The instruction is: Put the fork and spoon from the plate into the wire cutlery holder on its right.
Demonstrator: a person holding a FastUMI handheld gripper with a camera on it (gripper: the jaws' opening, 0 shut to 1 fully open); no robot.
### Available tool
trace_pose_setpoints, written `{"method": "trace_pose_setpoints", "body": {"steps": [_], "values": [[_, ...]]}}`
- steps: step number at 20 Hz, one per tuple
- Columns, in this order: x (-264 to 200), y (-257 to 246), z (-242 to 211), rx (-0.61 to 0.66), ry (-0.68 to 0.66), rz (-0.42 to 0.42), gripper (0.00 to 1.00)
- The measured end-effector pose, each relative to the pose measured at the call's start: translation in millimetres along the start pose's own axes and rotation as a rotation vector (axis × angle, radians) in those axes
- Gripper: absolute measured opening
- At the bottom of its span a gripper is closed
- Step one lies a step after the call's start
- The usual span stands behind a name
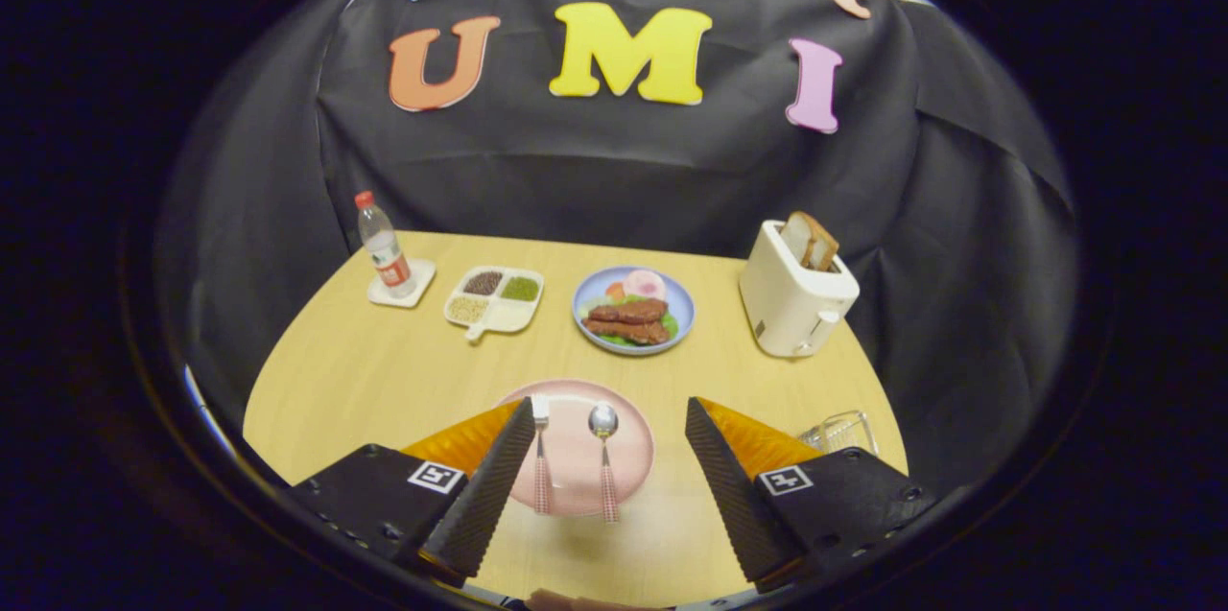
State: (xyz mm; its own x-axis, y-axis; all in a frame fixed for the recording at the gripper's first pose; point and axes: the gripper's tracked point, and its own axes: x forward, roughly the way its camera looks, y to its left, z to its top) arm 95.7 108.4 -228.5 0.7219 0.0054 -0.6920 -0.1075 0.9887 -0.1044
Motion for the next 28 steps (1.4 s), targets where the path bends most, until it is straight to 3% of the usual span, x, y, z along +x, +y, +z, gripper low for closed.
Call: {"method": "trace_pose_setpoints", "body": {"steps": [8, 12, 21, 25, 26, 28], "values": [[70.0, -3.4, -59.2, -0.034, 0.184, -0.022, 0.94], [90.6, 3.3, -80.7, -0.036, 0.25, -0.007, 0.87], [125.9, 6.5, -130.6, 0.045, 0.419, -0.008, 0.58], [127.5, 7.6, -137.3, 0.059, 0.448, -0.013, 0.39], [128.0, 7.5, -139.6, 0.053, 0.45, -0.018, 0.39], [126.7, 0.6, -140.9, 0.049, 0.463, -0.052, 0.23]]}}
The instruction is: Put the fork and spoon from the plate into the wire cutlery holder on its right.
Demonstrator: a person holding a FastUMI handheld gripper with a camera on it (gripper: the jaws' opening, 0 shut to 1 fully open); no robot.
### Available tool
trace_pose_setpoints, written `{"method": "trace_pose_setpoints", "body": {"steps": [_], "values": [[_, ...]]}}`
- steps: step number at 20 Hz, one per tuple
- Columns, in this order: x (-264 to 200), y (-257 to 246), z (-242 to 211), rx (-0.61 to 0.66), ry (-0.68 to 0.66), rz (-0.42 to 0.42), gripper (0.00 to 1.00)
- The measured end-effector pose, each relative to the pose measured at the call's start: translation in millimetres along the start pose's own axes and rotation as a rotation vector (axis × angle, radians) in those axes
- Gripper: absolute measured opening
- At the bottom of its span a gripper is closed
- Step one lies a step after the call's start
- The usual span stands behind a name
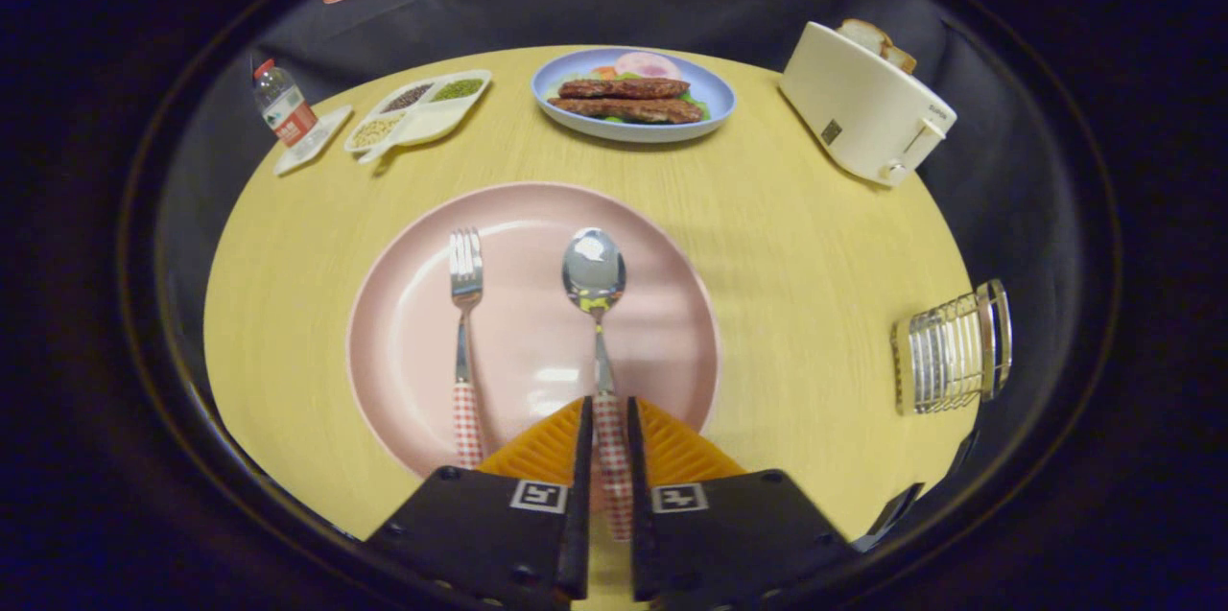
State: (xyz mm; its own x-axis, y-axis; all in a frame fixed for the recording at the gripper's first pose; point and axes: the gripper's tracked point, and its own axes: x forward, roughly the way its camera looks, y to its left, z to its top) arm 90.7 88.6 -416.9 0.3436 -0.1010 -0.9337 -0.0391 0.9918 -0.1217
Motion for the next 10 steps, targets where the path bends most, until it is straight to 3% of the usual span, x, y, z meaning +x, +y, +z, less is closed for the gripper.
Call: {"method": "trace_pose_setpoints", "body": {"steps": [2, 4, 10], "values": [[1.5, 6.9, -0.6, -0.003, 0.002, 0.017, 0.09], [-1.4, 5.3, 1.3, -0.009, -0.002, 0.021, 0.05], [-33.7, 0.5, 10.5, 0.029, -0.046, 0.032, 0.04]]}}
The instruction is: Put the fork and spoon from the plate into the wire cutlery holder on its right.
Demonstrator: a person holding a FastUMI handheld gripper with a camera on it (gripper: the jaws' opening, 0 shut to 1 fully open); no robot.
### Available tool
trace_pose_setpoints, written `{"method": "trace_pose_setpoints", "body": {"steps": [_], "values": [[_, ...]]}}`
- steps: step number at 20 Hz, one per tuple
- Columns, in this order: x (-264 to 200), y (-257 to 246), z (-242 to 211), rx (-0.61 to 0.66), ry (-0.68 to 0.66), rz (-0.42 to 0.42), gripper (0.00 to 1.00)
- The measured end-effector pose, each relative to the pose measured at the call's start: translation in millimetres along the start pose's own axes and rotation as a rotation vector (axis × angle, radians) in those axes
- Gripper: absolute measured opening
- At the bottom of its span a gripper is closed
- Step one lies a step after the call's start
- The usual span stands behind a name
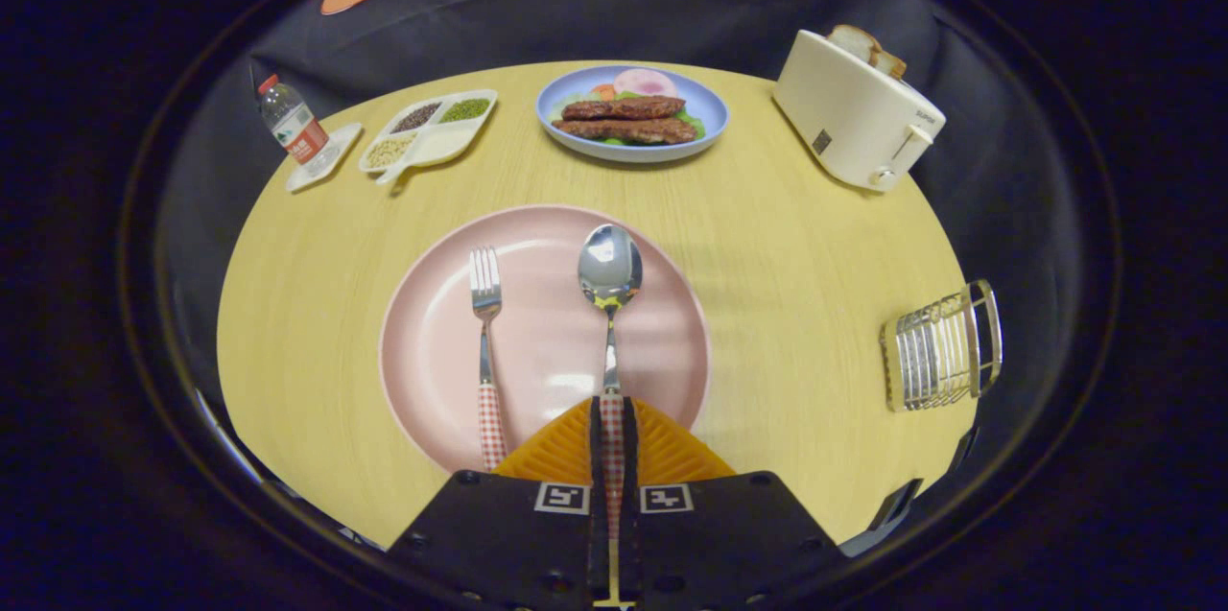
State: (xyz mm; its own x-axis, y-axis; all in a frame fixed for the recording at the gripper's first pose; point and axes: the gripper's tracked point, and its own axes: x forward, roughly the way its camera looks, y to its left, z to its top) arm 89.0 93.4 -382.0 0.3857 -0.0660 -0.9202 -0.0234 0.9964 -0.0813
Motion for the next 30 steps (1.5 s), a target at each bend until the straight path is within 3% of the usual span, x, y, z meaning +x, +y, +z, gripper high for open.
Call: {"method": "trace_pose_setpoints", "body": {"steps": [7, 16, 25, 30], "values": [[-56.3, -36.0, 10.6, 0.036, -0.055, -0.013, 0.04], [-111.2, -130.0, 12.2, 0.061, -0.101, -0.016, 0.05], [-122.6, -243.0, -8.4, 0.115, -0.003, -0.066, 0.04], [-124.7, -277.1, -22.0, 0.159, 0.108, -0.038, 0.04]]}}
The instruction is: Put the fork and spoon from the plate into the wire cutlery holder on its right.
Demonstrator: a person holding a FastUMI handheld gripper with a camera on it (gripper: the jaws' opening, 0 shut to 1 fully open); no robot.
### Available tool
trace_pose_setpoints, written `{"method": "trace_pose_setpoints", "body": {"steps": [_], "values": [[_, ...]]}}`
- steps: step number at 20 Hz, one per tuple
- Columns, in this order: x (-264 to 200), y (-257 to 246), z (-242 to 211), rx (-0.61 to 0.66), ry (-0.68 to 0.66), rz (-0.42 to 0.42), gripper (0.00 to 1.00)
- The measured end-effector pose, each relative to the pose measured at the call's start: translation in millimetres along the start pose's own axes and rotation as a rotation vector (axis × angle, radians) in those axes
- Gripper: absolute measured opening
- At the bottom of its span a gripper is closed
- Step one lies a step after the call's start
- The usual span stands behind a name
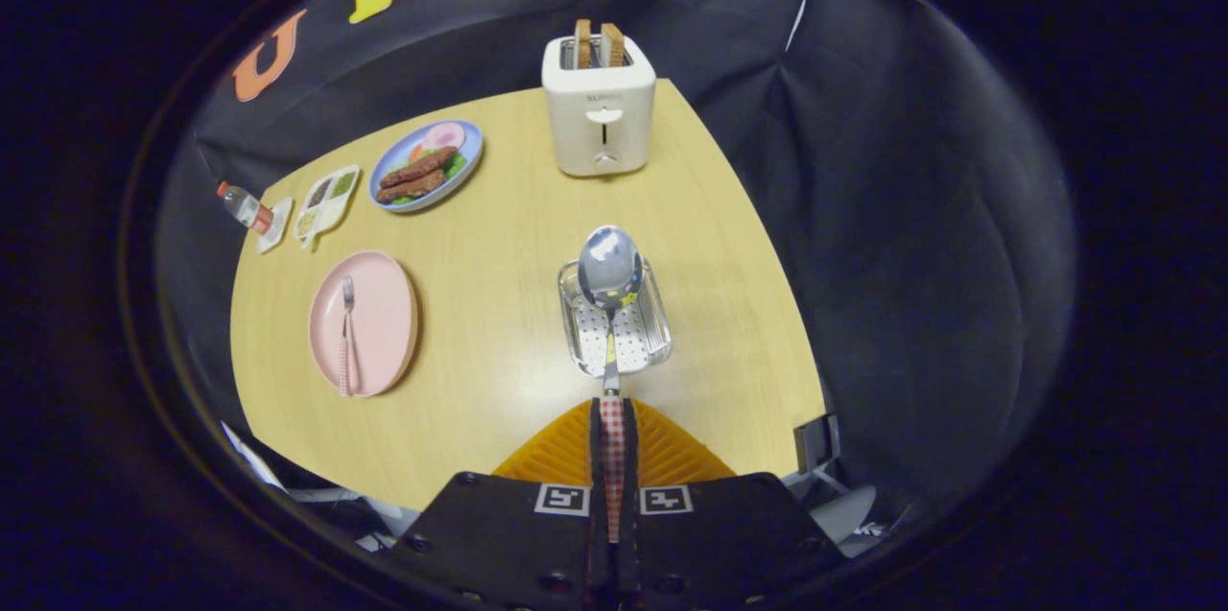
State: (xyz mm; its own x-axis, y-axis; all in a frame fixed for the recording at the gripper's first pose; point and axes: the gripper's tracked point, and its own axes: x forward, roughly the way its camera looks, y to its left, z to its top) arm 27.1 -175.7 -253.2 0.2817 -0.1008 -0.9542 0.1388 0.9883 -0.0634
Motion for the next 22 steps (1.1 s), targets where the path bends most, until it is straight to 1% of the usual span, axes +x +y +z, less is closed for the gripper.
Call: {"method": "trace_pose_setpoints", "body": {"steps": [2, 5, 11, 16, 19, 22], "values": [[-0.8, -7.8, 0.1, -0.006, 0.044, 0.012, 0.04], [3.6, -21.8, 3.9, -0.047, 0.105, -0.017, 0.04], [9.4, -13.6, 5.0, -0.082, 0.25, 0.038, 0.04], [17.9, -6.8, 20.0, -0.119, 0.311, 0.029, 0.04], [23.5, -4.8, 16.6, -0.121, 0.382, 0.03, 0.04], [26.3, -6.9, 16.0, -0.15, 0.435, 0.017, 0.04]]}}
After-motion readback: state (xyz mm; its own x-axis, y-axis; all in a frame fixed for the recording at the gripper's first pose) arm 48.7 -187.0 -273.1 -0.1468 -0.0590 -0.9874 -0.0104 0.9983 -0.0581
